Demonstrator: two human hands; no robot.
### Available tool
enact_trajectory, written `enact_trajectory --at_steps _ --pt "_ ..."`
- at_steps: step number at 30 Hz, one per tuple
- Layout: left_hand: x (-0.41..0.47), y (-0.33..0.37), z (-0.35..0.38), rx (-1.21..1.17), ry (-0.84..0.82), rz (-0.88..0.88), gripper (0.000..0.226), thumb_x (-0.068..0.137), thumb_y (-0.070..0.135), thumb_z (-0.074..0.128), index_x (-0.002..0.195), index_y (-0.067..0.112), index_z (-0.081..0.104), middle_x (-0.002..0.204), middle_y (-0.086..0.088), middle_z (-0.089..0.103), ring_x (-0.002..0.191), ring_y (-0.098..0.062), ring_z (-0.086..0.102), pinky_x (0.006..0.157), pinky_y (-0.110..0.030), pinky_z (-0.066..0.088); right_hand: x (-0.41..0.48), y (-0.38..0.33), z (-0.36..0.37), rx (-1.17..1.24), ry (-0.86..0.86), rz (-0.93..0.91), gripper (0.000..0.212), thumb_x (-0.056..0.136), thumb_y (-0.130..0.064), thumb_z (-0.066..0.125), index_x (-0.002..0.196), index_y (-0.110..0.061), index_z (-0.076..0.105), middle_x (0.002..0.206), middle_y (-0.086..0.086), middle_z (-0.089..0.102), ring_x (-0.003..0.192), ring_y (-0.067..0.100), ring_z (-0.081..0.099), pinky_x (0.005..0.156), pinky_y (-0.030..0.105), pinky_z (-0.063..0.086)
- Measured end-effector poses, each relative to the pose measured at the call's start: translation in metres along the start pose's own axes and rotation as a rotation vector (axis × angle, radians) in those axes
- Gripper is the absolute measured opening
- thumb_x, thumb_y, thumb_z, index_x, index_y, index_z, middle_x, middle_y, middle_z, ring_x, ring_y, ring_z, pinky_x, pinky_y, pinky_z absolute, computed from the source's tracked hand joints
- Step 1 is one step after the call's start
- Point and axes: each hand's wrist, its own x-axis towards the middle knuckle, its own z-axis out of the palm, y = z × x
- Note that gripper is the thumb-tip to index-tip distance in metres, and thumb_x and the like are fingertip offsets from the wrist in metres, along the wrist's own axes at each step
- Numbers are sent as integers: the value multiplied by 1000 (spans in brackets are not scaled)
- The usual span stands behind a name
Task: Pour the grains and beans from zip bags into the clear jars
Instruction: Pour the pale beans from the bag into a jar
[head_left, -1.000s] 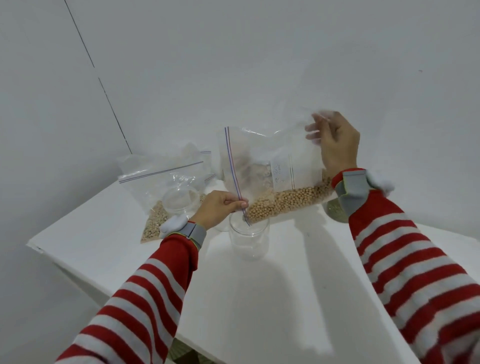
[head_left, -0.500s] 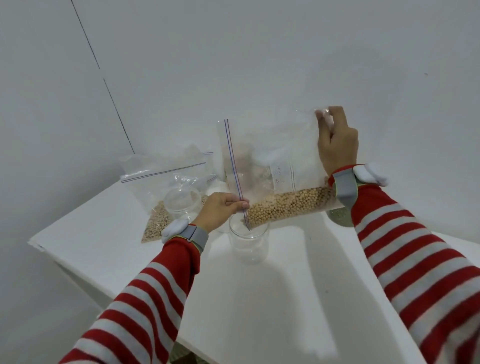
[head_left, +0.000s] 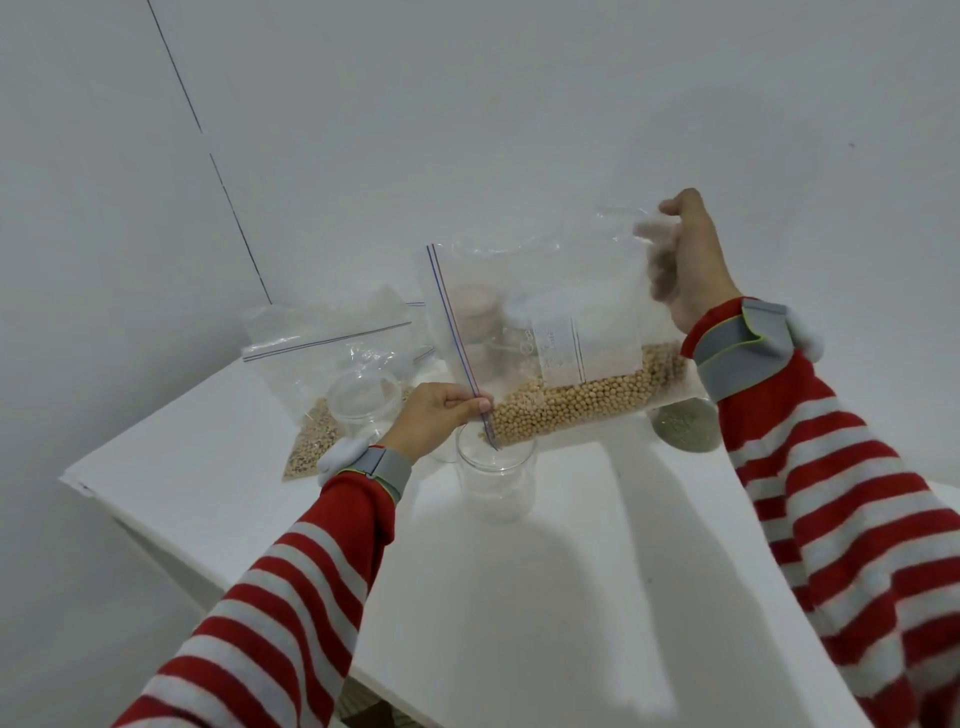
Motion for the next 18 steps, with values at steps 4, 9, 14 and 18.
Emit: enact_trajectory --at_steps 4,9,14,18 --pt "2 -1 -2 3 -2 -10 20 89 3 67 106 -7 70 91 -11 73 77 -6 72 73 -13 53 4 2 -11 57 -125 57 26 89 -17 39 100 -12 62 53 -11 39 49 7 32 41 16 28" --pt "1 0 -1 15 -7 1 17 89 3 67 103 -4 71 88 -3 73 79 -6 72 74 -12 52 5 0 -30 -37 -283 159 16 102 -15 49 101 -11 64 54 -8 45 46 3 40 47 14 36" --pt "2 -1 -1 50 -22 11 19 89 5 67 105 -2 71 91 -7 74 83 -8 72 84 -16 54 0 -9 -41 -158 -372 242 21 103 -19 46 109 -11 65 47 -10 44 41 2 38 45 11 33" --pt "3 -2 -4 46 -44 11 15 89 8 68 103 5 73 91 -3 75 89 -10 72 90 -20 53 -8 2 -36 -260 -185 -127 17 99 -21 57 108 -13 69 82 -11 64 68 -3 54 62 8 42"
